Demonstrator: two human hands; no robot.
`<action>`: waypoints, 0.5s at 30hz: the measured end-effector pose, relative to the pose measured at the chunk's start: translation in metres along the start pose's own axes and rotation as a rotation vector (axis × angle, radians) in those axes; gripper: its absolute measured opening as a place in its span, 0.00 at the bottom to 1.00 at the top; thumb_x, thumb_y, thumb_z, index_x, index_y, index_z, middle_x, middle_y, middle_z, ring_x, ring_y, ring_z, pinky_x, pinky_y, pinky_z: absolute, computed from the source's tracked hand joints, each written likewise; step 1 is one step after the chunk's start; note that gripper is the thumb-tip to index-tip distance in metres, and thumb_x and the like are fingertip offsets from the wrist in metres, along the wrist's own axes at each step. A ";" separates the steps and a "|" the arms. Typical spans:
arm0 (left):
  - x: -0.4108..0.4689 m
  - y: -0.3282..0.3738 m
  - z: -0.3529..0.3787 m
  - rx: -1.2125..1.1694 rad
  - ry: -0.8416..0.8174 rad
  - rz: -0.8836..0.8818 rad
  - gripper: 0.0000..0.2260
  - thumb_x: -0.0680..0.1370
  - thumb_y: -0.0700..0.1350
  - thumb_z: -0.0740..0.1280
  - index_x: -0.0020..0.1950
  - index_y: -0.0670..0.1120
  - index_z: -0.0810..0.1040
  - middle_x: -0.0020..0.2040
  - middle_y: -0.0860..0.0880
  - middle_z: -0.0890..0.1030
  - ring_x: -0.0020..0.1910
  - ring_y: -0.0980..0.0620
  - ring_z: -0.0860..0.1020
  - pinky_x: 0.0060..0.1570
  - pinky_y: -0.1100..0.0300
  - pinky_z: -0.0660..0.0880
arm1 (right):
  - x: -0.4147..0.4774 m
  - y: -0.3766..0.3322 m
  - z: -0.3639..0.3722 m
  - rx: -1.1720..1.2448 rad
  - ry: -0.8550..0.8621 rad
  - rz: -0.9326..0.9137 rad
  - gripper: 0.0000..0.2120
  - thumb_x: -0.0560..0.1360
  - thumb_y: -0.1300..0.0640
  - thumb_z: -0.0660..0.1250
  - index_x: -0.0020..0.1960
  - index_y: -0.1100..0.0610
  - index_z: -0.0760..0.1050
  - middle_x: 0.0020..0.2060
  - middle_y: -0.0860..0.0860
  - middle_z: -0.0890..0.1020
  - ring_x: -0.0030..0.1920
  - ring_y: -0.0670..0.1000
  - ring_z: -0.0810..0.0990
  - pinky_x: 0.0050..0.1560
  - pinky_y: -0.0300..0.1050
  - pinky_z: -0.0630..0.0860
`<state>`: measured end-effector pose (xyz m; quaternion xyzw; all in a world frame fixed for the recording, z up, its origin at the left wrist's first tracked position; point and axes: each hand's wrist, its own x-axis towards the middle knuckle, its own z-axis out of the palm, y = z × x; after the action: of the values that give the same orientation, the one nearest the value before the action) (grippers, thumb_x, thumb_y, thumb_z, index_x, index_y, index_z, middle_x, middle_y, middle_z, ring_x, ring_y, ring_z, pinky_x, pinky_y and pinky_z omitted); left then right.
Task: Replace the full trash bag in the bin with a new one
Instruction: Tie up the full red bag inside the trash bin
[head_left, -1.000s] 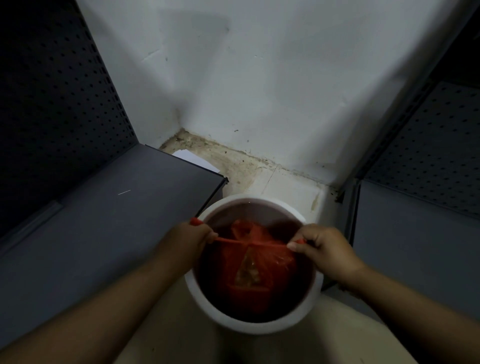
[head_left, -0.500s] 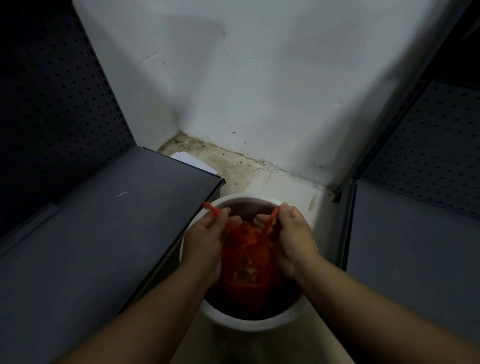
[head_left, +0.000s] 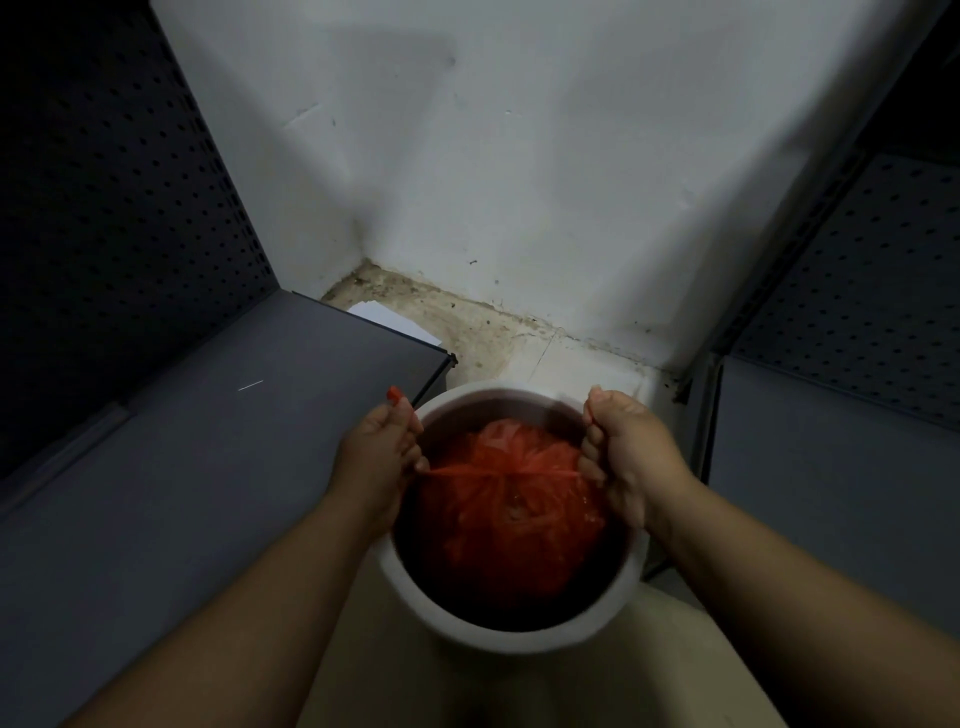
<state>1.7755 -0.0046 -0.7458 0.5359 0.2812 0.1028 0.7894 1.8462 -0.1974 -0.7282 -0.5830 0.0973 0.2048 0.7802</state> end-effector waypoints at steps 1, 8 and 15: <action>0.000 0.002 0.000 0.011 -0.004 0.001 0.16 0.81 0.47 0.57 0.35 0.43 0.69 0.20 0.53 0.64 0.18 0.59 0.62 0.19 0.67 0.65 | 0.001 -0.003 -0.002 -0.015 0.007 -0.004 0.19 0.82 0.56 0.55 0.33 0.56 0.65 0.17 0.47 0.64 0.16 0.43 0.58 0.16 0.31 0.56; 0.004 0.019 0.012 0.138 0.043 0.010 0.16 0.81 0.45 0.57 0.34 0.42 0.68 0.19 0.54 0.63 0.18 0.59 0.62 0.18 0.66 0.63 | 0.006 -0.012 -0.008 -0.158 0.136 -0.062 0.19 0.81 0.55 0.57 0.32 0.56 0.65 0.17 0.46 0.64 0.16 0.42 0.59 0.18 0.31 0.59; 0.006 0.021 0.009 0.217 0.014 0.033 0.16 0.81 0.45 0.58 0.34 0.42 0.69 0.18 0.53 0.64 0.18 0.58 0.62 0.19 0.65 0.63 | 0.010 -0.010 -0.012 -0.292 0.133 -0.117 0.19 0.81 0.55 0.57 0.31 0.55 0.66 0.16 0.45 0.63 0.16 0.43 0.59 0.19 0.33 0.57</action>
<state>1.7881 -0.0006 -0.7260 0.6221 0.2873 0.0886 0.7229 1.8607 -0.2094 -0.7269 -0.7070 0.0837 0.1321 0.6898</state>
